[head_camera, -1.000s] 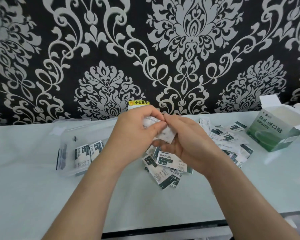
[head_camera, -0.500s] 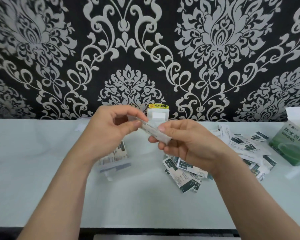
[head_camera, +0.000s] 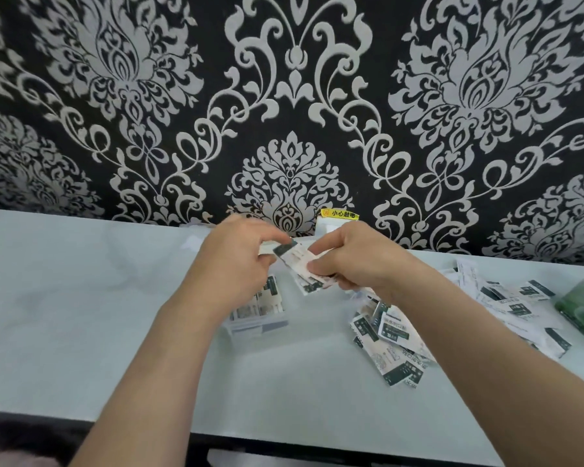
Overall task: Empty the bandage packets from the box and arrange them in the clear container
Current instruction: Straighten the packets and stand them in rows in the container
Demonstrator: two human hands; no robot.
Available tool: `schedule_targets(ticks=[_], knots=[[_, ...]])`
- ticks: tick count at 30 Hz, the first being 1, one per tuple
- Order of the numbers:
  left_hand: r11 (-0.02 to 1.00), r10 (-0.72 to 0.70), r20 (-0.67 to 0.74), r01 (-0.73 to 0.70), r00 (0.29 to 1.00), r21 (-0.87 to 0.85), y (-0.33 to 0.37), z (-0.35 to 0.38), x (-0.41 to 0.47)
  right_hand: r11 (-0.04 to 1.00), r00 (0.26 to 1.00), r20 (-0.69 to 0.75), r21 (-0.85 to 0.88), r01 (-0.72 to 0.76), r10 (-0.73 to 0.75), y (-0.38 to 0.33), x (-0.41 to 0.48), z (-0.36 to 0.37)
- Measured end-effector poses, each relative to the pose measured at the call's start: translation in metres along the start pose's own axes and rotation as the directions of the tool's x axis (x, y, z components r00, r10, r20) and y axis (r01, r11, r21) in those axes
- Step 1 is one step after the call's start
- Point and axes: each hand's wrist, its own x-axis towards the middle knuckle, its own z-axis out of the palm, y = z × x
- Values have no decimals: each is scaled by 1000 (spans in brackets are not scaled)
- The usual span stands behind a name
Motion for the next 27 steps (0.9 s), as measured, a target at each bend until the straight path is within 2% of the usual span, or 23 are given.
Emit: schedule_targets(ticks=[3,7,14,17,20,22,24,25,26,27], knots=[[980,-134,152,107,979,169,-3,0,-2,948,998,-44,-316,38,-55,-6,10,12],[959,-170,253,100,952,265,-1,-1,-6,850,995,-93,-527,-13,-43,-8,21,29],[954,-154,343,49,927,295,3,1,-4,679,993,-114,-732,-54,-43,-9,21,43],[930,-125,370,-22,921,367,4,2,-5,640,997,-76,-767,-45,-20,-6,25,49],[936,-130,365,-7,922,351,-2,6,-3,614,998,-58,-789,-26,-33,-10,20,49],[966,-129,283,56,950,252,-7,8,-1,639,995,-69,-769,-9,-68,-16,14,39],[990,-140,110,141,984,-1,-8,6,0,770,995,-74,-639,9,-73,-21,10,21],[965,-187,30,190,982,-181,-7,4,0,872,996,-63,-489,20,-58,-22,9,13],[899,-258,-14,234,966,-369,-4,1,1,959,999,-33,-284,16,-26,-21,7,7],[801,-324,-8,270,946,-535,-1,-2,3,999,1000,23,-55,-2,3,-21,3,2]])
